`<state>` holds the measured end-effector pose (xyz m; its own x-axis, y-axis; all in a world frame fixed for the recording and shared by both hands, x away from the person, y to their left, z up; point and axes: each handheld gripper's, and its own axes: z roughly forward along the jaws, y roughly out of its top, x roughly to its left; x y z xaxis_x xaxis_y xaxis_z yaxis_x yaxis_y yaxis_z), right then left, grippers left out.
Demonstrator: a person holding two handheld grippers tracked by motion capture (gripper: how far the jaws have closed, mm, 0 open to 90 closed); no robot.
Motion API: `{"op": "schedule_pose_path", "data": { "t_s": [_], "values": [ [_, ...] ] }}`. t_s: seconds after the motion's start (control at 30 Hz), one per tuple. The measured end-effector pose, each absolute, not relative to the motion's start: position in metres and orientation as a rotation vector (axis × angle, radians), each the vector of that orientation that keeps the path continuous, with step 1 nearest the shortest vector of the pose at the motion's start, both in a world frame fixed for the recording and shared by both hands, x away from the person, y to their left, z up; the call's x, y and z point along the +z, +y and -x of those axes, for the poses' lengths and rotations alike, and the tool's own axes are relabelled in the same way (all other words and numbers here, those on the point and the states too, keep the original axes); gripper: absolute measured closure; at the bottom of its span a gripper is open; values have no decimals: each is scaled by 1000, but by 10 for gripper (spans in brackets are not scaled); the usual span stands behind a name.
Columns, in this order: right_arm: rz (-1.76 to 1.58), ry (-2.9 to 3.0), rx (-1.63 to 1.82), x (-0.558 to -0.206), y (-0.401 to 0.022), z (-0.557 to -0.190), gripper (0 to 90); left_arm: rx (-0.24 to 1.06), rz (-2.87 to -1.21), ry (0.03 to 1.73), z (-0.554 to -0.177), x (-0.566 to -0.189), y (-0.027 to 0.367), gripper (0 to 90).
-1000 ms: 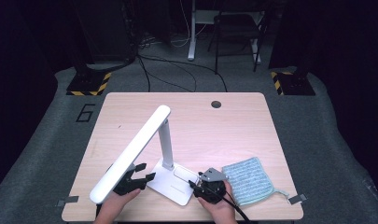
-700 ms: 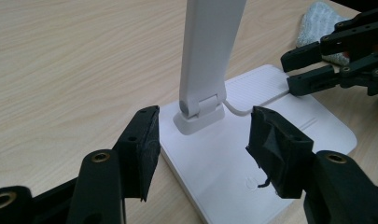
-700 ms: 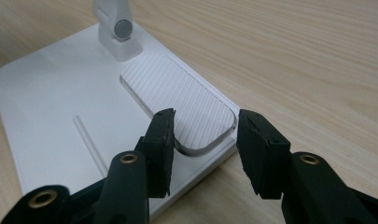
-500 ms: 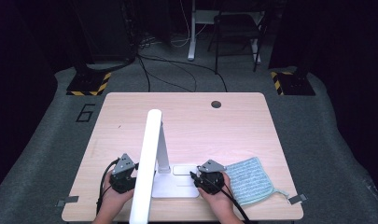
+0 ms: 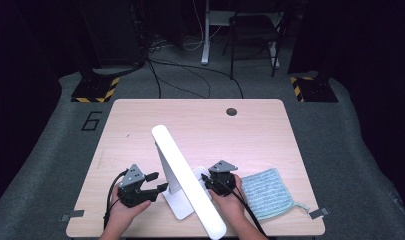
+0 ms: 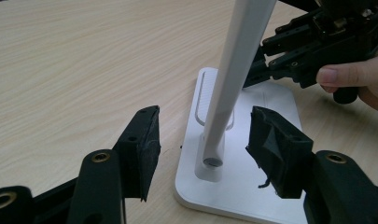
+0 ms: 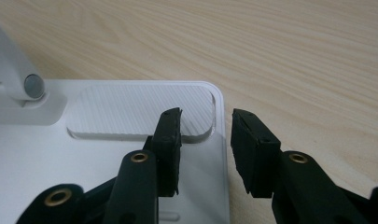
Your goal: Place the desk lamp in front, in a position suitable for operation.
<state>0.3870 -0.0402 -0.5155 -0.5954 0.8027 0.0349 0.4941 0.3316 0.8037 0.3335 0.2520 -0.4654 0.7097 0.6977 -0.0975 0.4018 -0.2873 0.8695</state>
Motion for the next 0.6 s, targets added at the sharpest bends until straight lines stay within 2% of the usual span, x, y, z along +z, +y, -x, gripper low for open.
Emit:
{"op": "schedule_pose_path", "data": {
  "t_s": [0.33, 0.6],
  "values": [
    [-1115, 2242, 1180, -505, -61, -360, 561, 365, -1936, 838, -332, -464, 253, 435],
    [-1105, 2279, 1142, -515, -76, -333, 555, 364, -1945, 838, -331, -465, 252, 435]
  ]
}}
